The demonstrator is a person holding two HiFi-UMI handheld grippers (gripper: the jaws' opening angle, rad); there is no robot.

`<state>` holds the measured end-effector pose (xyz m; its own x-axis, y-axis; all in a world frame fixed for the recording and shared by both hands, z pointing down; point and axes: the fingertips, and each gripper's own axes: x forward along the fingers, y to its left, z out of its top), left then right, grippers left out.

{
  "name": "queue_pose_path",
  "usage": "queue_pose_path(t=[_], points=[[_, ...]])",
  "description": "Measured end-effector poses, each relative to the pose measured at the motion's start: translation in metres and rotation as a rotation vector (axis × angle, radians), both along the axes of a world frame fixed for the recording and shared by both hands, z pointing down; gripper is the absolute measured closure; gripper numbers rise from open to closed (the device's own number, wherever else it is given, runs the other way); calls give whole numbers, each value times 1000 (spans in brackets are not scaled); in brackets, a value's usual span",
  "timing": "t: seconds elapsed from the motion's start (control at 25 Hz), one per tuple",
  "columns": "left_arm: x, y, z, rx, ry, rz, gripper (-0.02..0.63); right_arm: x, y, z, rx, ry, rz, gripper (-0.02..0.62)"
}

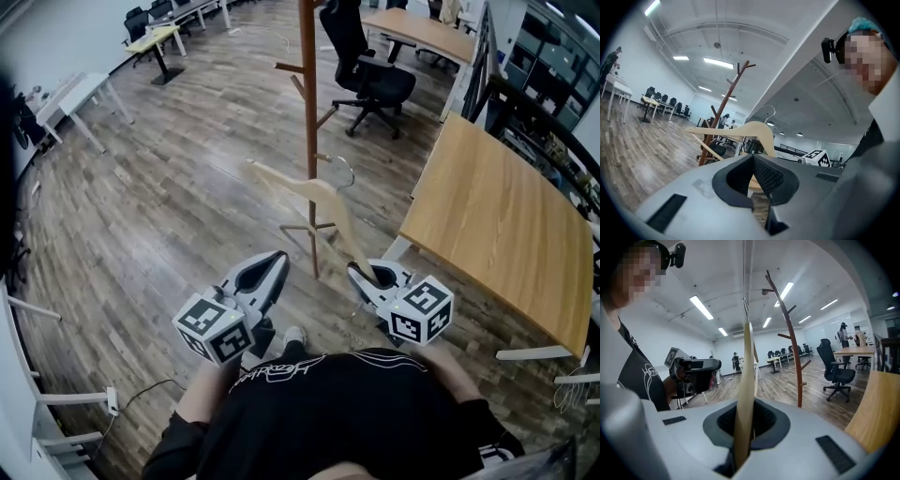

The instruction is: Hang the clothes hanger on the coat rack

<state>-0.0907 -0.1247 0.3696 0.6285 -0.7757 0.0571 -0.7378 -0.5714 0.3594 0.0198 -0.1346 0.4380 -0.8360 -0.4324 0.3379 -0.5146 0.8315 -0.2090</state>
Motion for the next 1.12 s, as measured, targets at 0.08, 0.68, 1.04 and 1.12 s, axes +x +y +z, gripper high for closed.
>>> queue_pose_path(t=[0.08, 0.68, 1.04, 1.12], points=[[-18, -23, 0, -8, 7, 20, 598, -18, -21, -1, -2, 10, 20, 554], [-103, -120, 5, 3, 31, 139, 598, -100, -102, -5, 8, 62, 123, 554], [-98, -159, 5, -8, 17, 151, 598, -98, -142, -1, -5, 57, 128, 554], [-97, -169, 3, -8, 11, 147, 598, -97, -155, -3, -8, 45, 128, 554]])
